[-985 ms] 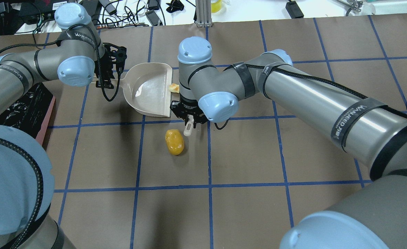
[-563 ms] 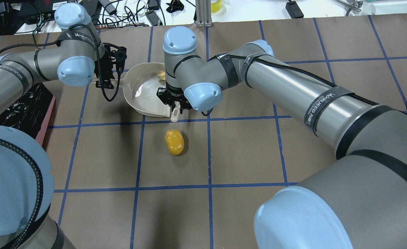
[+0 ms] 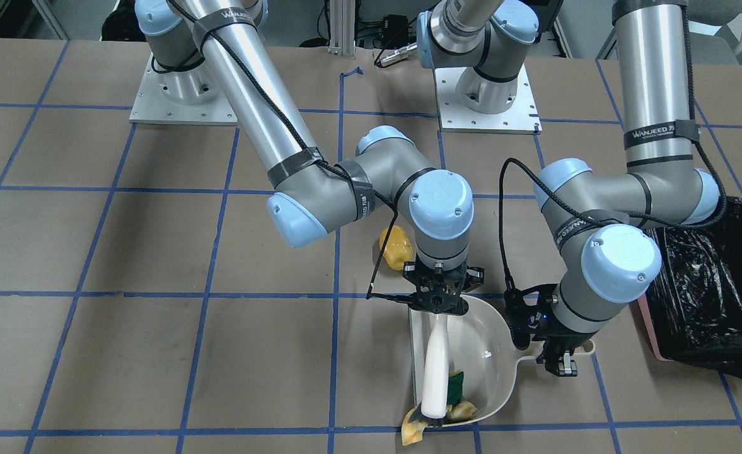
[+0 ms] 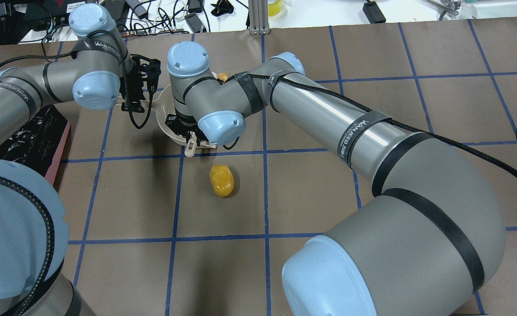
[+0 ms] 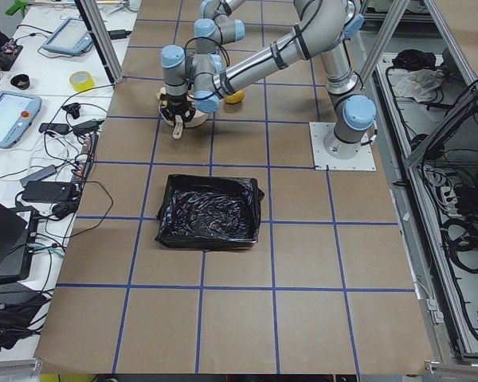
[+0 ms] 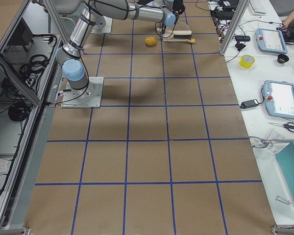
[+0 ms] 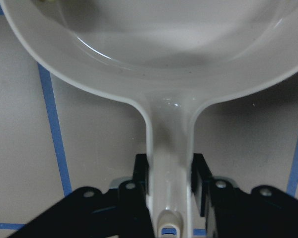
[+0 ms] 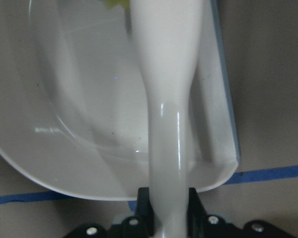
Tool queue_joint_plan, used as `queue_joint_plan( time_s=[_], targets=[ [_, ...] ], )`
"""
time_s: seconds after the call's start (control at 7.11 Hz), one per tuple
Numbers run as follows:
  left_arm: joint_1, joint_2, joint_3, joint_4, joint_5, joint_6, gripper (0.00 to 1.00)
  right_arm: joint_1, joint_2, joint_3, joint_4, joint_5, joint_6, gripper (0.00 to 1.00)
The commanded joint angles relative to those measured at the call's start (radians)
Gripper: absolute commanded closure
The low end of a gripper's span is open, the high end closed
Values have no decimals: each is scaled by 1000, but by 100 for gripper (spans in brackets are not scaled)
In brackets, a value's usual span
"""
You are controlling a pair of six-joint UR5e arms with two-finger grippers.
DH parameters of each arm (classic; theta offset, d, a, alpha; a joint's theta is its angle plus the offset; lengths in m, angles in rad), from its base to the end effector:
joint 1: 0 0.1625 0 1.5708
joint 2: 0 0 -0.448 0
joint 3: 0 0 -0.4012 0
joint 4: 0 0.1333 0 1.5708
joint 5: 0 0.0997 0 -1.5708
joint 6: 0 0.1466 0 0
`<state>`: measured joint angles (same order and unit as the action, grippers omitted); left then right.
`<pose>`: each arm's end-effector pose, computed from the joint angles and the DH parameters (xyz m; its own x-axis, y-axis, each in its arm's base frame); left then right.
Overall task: Sweep and dump trash into bin
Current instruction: 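Sweep the sponge and peel into the dustpan with the right gripper's brush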
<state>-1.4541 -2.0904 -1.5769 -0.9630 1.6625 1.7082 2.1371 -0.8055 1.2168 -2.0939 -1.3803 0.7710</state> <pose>-0.0398 -0.6901 0.2127 0.0204 0.9974 -0.0687 0.9947 -0.0133 0.1016 0.5615 -0.5830 0.1933 -0.9577 0.1938 -0.2127 0.1871 0.9810 0.0511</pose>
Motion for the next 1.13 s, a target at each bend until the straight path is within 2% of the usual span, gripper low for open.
queue_joint_plan(
  time_s=[0.0,0.42,0.56,0.7,0.98],
  targets=[
    [0,1,2,0,-1,-2,100,46,6,-16,0,39,81,100],
    [0,9,-2,-2,-3,2,100,86,-21,-10,29,90,195,100],
    [0,10,-2,-2,-3,4,100,86,-41,-13,72,99,211,100],
    [0,16,-2,-5,-3,4,100,83,-76,-11,143,86,186,100],
    [0,16,-2,-6,-1,5,100,49,-107,-6,199,34,131,100]
  ],
)
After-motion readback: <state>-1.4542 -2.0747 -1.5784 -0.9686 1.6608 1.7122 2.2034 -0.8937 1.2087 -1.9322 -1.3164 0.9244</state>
